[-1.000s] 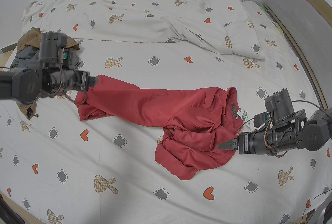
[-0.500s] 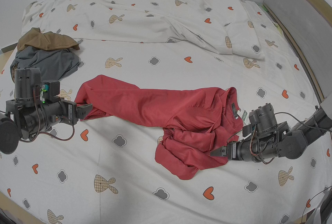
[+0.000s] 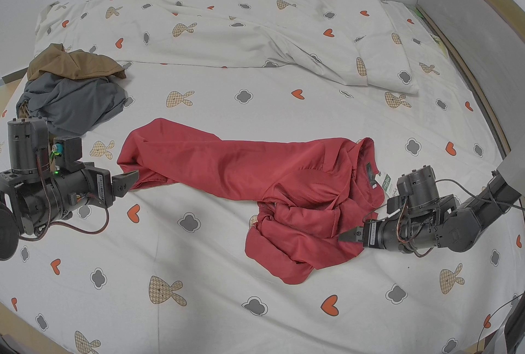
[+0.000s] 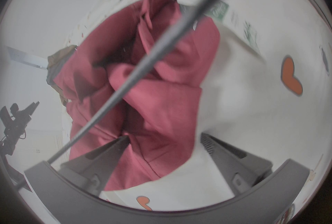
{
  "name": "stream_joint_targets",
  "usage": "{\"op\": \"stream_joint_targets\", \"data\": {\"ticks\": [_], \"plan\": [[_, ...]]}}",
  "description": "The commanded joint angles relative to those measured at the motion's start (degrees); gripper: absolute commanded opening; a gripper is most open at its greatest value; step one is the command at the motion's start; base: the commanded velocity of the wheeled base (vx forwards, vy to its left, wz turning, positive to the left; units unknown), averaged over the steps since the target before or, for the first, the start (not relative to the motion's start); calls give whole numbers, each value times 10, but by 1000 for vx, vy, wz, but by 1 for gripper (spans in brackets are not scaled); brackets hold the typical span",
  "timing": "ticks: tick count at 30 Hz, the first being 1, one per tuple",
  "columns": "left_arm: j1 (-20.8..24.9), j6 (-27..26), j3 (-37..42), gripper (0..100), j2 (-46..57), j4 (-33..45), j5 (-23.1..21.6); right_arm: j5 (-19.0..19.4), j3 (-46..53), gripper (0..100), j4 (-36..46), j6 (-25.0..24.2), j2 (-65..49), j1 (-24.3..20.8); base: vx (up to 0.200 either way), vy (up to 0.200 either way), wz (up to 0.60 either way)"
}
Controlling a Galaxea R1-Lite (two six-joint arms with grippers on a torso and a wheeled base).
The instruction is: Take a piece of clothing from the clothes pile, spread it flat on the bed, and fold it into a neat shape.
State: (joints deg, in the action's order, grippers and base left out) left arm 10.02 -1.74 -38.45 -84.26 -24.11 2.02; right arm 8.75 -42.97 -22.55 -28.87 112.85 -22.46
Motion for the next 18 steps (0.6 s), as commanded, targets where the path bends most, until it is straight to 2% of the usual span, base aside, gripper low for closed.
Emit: {"op": "stream_joint_targets", "data": {"ticks": [1,8,11,14,18], "plan": [[-1,1,6,100,15,0,-3,7,3,0,-26,0,3,-2,0,0,0],[-1,-3,13,100,18,0,-3,8,68,0,-27,-15,-98,3,0,0,0],[-1,-5,17,100,14,0,-3,11,114,0,-24,-15,-185,27,0,0,0],[-1,-7,18,100,9,0,-3,28,142,0,-5,-15,-274,53,0,0,0],[0,-7,20,100,2,0,-3,74,147,0,69,-15,-366,98,0,0,0]]}}
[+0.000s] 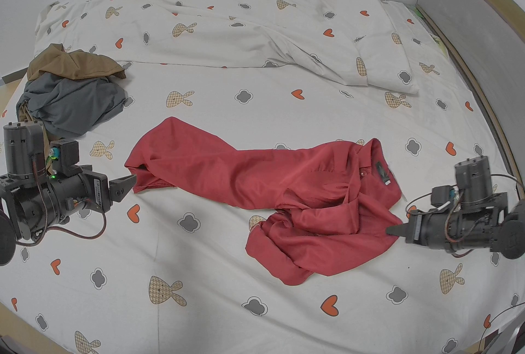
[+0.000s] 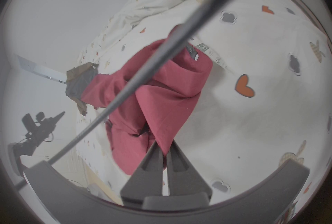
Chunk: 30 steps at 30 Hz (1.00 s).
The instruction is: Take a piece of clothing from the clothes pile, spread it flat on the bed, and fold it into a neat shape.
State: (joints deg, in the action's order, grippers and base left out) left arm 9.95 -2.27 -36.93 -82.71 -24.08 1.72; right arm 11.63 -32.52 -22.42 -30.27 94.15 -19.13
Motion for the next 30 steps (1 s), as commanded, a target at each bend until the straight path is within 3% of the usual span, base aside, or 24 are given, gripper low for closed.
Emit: {"op": "stream_joint_targets", "data": {"ticks": [1,7,16,17,25,28,30], "plan": [[1,-2,5,100,-14,0,0,57,40,0,89,-1,-192,73,0,0,0],[3,-2,5,100,-16,0,0,75,46,0,153,6,-201,113,0,0,0],[4,-3,5,100,-29,0,0,75,58,0,154,23,-169,106,0,0,0],[3,-3,5,100,-30,0,0,75,58,100,153,23,-167,106,0,0,0],[3,-3,4,100,-34,0,0,72,69,100,149,33,-201,113,0,0,0],[4,-3,4,100,-35,0,0,76,68,100,149,36,-235,100,0,0,0],[4,-3,4,100,-37,0,0,75,64,100,147,36,-217,63,0,0,0]]}}
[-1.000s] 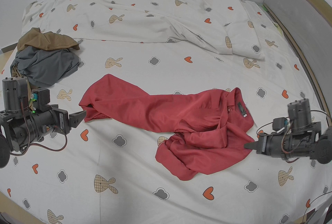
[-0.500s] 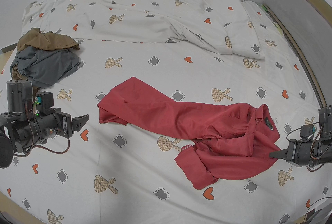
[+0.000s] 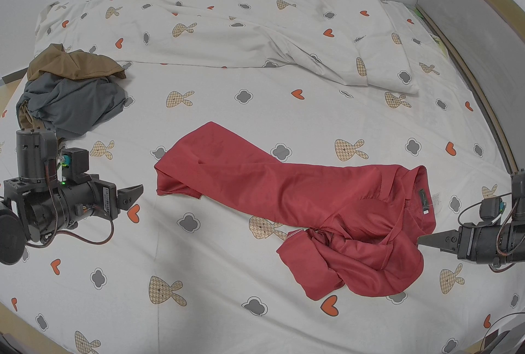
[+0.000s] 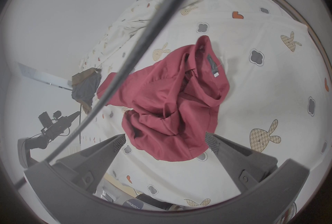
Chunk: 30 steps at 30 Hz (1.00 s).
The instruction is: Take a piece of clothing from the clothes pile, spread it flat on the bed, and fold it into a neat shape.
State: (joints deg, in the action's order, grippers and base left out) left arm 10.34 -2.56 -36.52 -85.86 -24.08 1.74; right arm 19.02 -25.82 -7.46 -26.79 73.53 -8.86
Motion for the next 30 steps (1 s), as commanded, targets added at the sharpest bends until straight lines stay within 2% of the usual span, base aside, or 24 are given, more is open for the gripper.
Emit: {"op": "stream_joint_targets", "data": {"ticks": [1,8,12,18,25,26,30], "plan": [[0,0,0,100,-5,0,0,1,-9,100,-4,2,14,-52,0,0,0],[0,0,0,100,-5,0,1,0,-98,100,-4,2,202,-88,0,0,0],[-1,0,0,100,-5,0,1,-3,-135,100,-5,1,262,-97,0,0,0],[-1,0,0,100,-7,0,1,-3,-170,100,-10,1,289,-89,0,0,0],[-1,0,0,100,-10,0,1,-5,-189,100,-70,-1,297,-84,0,0,0],[-1,0,0,100,-9,0,1,-5,-189,0,-74,-1,299,-84,0,0,0],[-1,0,0,100,-10,0,1,-6,-191,0,-75,-2,294,-82,0,0,0]]}}
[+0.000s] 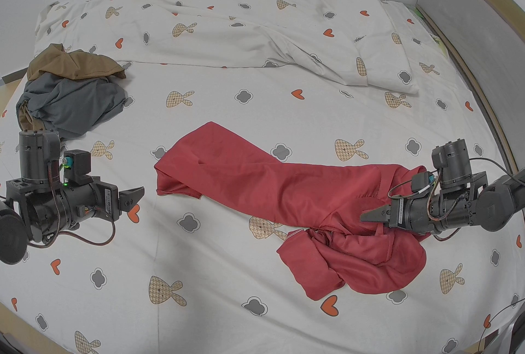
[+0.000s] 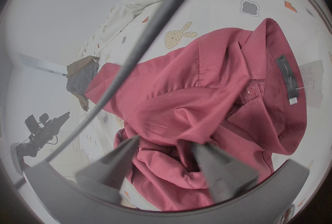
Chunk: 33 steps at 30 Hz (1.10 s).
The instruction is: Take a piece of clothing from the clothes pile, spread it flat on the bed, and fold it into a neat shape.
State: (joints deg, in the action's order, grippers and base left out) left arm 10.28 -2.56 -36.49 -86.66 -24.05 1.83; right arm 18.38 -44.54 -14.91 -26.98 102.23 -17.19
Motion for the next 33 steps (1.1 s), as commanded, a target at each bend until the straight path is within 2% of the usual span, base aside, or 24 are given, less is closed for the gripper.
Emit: {"op": "stream_joint_targets", "data": {"ticks": [1,12,15,19,26,31,32,33], "plan": [[0,0,0,100,-2,0,0,0,-4,0,0,-1,6,2,0,0,0],[0,0,0,100,-6,0,0,0,-85,0,4,-13,-27,44,0,0,0],[0,-1,0,100,-11,0,0,-51,-178,0,9,-77,-24,66,0,0,0],[1,-1,1,100,-15,-1,0,-86,-240,0,36,-114,-5,76,0,0,0],[1,-1,1,100,-16,-1,0,-90,-289,0,57,-138,12,90,0,0,0],[2,-1,1,100,-21,-1,0,-90,-309,0,102,-135,6,102,0,0,0],[3,-1,1,100,-22,-1,0,-89,-309,100,102,-135,6,103,0,0,0],[5,0,1,100,-24,-1,0,-89,-310,100,101,-135,9,104,0,0,0]]}}
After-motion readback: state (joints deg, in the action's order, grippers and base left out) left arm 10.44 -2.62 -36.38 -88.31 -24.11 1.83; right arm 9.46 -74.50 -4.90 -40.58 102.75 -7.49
